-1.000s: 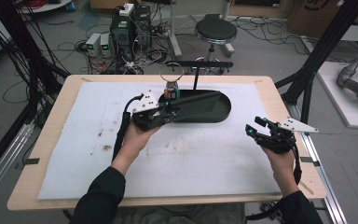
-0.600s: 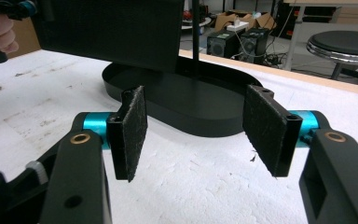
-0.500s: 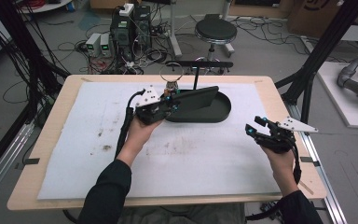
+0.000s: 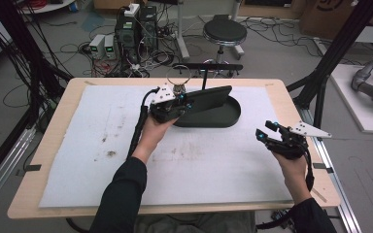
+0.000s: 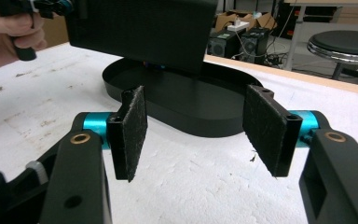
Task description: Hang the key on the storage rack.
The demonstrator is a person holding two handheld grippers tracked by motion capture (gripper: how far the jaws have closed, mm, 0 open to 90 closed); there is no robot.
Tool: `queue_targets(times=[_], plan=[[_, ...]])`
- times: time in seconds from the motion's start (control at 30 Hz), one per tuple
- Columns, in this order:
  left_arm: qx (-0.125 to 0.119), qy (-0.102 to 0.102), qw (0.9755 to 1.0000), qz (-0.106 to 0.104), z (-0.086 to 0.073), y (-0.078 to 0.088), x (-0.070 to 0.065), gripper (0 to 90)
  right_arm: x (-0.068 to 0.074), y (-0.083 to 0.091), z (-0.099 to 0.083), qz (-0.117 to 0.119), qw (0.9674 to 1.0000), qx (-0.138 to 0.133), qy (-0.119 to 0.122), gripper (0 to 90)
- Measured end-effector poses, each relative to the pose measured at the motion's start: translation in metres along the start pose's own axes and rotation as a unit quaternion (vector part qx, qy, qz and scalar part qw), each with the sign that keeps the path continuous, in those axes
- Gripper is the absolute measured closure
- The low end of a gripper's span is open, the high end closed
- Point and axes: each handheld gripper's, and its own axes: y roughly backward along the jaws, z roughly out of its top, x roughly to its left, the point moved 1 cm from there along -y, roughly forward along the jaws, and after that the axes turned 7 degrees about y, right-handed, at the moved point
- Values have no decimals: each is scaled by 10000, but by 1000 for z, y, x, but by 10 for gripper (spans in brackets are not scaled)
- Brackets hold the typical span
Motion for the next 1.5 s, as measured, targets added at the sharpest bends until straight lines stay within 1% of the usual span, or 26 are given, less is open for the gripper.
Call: queue_targets(times=[0.13,0.2,0.23,0.33,0.37,0.43,0.5,0.53,0.57,0.67,0.77,0.87,1.0,1.03,1.07,1.1,1.27,1.5], plan=[[-11,40,10000,-5,-3,-12,2,745,0,0,0,9,10000,5,-6,412],[-8,43,10000,-2,-5,-15,3,745,0,0,0,12,10000,5,-12,412],[-3,61,10000,3,-8,-20,4,745,0,0,0,12,10000,5,-3,412],[26,55,10000,30,-11,-24,5,744,0,0,0,15,10000,1,0,412],[-15,109,9999,36,-14,-27,7,744,0,0,0,16,10000,3,-3,412],[-42,129,9999,51,-15,-29,8,744,0,0,0,16,10000,2,-6,412],[-120,181,9997,135,-18,-32,11,745,0,0,0,15,10000,-2,-5,412],[-120,181,9997,135,-18,-32,11,745,0,0,0,15,10000,-2,-5,412],[-105,213,9995,190,-20,-33,13,745,0,-1,0,19,10000,16,-25,412],[-17,219,9994,278,-24,-36,16,745,0,-1,0,18,10000,0,2,412],[14,279,9991,310,-27,-38,19,745,0,-1,0,24,10000,8,-2,412],[50,297,9990,326,-29,-39,20,745,0,-1,0,24,10000,4,-2,412],[144,366,9984,398,-35,-43,23,745,0,-1,0,16,10000,6,9,412],[144,366,9984,398,-35,-43,23,745,0,-1,0,14,10000,0,19,412],[118,431,9983,385,-36,-43,24,745,0,-1,0,14,10000,0,19,412],[105,453,9981,397,-37,-43,25,745,0,-1,0,14,10000,-1,6,412],[121,451,9983,358,-38,-43,27,744,0,-2,0,25,10000,10,6,412],[161,514,9979,371,-41,-41,31,742,0,-2,0,24,10000,9,10,412]])
